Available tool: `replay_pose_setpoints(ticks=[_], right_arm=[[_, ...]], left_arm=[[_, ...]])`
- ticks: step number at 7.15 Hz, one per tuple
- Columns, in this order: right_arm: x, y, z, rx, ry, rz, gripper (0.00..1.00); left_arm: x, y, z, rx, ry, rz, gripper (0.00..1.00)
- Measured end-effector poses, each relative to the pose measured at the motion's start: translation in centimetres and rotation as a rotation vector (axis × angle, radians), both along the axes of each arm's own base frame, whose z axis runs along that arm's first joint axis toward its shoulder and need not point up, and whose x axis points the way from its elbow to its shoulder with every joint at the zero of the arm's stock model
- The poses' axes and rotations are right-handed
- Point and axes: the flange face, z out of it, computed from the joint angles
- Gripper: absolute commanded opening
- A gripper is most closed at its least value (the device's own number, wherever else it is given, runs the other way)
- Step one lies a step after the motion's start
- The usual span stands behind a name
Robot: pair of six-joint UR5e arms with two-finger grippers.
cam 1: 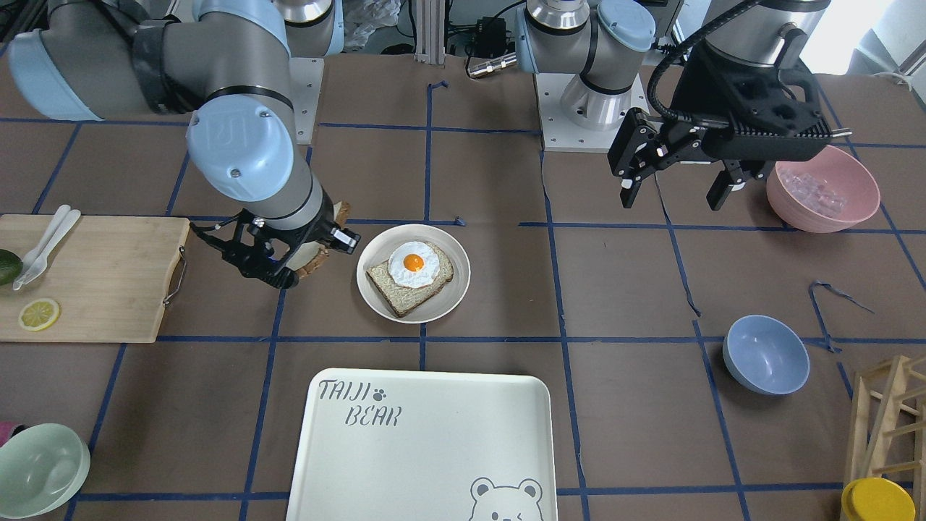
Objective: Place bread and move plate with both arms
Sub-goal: 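Lift the bread slice and carry it over the white plate, then lower the bread onto the egg toast and open the right gripper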
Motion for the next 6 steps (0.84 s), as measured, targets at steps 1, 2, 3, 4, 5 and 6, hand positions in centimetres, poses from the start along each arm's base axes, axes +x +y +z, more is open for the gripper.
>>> replay_pose_setpoints(ticks=[1, 2, 3, 4, 5, 6], right_arm=[[2.5, 0.4, -0.8, 0.001, -0.007, -0.06, 0.0], [4.8, 0.6, -1.9, 0.002, -0.008, -0.118, 0.0], [6.8, 0.9, -3.0, 0.009, -0.015, -0.164, 0.0], [7.8, 1.1, -4.0, 0.022, -0.019, -0.187, 0.0], [8.4, 1.1, -4.8, 0.04, -0.026, -0.199, 0.0], [8.7, 1.1, -5.7, 0.061, -0.033, -0.215, 0.0]], left_arm=[[0.0, 0.2, -0.2, 0.003, -0.001, 0.0, 1.0], [0.0, 0.3, -0.2, 0.004, -0.001, 0.001, 1.0], [0.0, 0.4, -0.3, 0.005, -0.001, 0.001, 1.0], [0.0, 0.4, -0.4, 0.006, -0.001, 0.001, 1.0], [0.0, 0.4, -0.5, 0.006, -0.002, 0.0, 1.0], [0.0, 0.5, -0.6, 0.004, -0.002, 0.0, 1.0]])
